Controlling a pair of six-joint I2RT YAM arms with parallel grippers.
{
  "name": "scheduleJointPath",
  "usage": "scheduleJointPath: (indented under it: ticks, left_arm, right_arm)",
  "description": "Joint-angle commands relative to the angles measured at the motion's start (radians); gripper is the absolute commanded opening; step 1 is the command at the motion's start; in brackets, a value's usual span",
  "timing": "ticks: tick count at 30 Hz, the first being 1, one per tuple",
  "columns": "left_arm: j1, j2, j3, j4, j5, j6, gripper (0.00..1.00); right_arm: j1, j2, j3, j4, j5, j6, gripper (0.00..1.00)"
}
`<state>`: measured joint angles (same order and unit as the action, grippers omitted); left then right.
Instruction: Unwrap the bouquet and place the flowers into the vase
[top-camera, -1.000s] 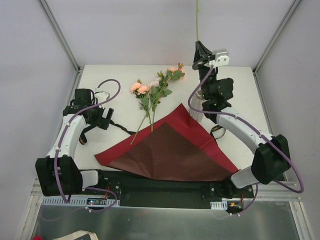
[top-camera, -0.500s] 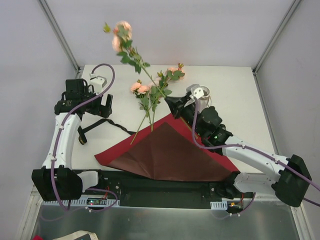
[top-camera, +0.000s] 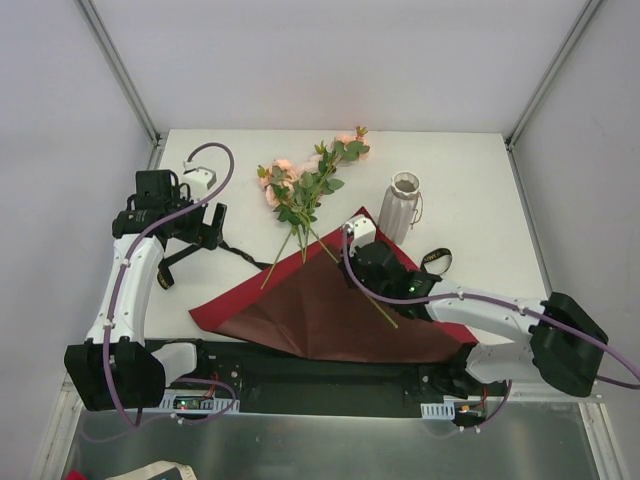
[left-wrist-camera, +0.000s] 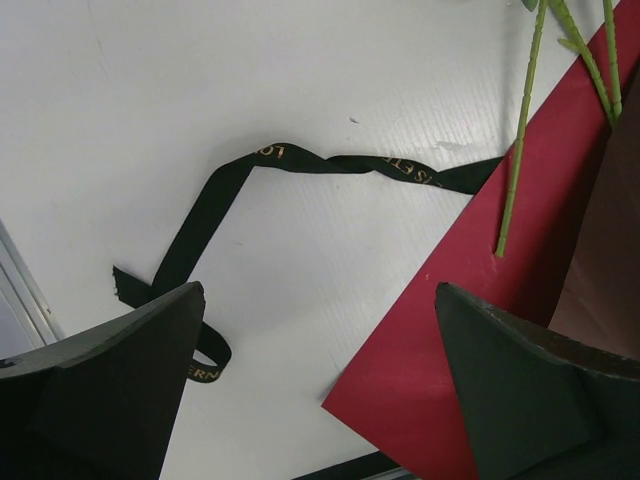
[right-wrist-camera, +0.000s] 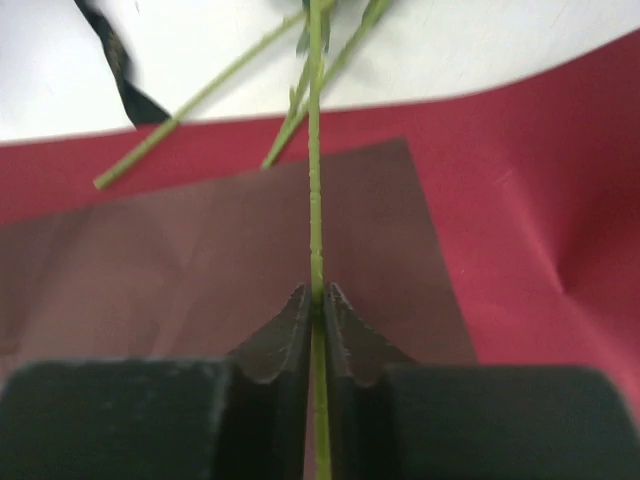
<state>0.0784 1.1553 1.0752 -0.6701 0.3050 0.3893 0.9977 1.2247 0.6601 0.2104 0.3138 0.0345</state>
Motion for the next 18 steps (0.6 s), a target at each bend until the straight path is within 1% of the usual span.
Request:
scheduleJointPath:
  ticks: [1, 2, 3, 4, 7, 13, 15, 16, 18]
  left_arm:
    - [-0.002, -0.034, -0.001, 0.001, -0.02, 0.033, 0.99]
    - [-0.002, -0.035, -0.003, 0.003, -0.02, 0.034, 0.99]
    - [-0.002, -0.037, -0.004, 0.003, -0.021, 0.036, 0.99]
    - [-0.002, -0.04, -0.004, 0.003, -0.021, 0.036, 0.99]
    - [-0.002, -0.049, -0.008, 0.003, -0.026, 0.04, 0.99]
    - [-0.002, -0.055, -0.017, 0.003, -0.03, 0.049, 0.99]
    - [-0.002, -0.054, -0.018, 0.003, -0.029, 0.046, 0.99]
    - [-0.002, -0.052, -0.018, 0.006, -0.029, 0.046, 0.99]
    - [-0.002, -0.051, -0.02, 0.007, -0.027, 0.045, 0.99]
  right_arm:
    - [0.007, 0.117, 0.111, -0.104, -0.093, -0.01, 0.32]
    - [0.005, 0.168, 0.137, -0.152, -0.131, -0.027, 0.36]
    - [0.004, 0.191, 0.157, -0.164, -0.143, -0.027, 0.41]
    - [0.002, 0.211, 0.179, -0.169, -0.15, -0.06, 0.51]
    - [-0.037, 0.28, 0.26, -0.183, -0.183, -0.105, 0.6]
    - [-0.126, 0.438, 0.459, -0.206, -0.257, -0.208, 0.63]
    - [-0.145, 0.507, 0.531, -0.247, -0.304, -0.228, 0.63]
    - [-0.155, 0.53, 0.548, -0.258, -0.356, -0.234, 0.62]
    - [-0.159, 0.594, 0.607, -0.273, -0.38, -0.251, 0.6]
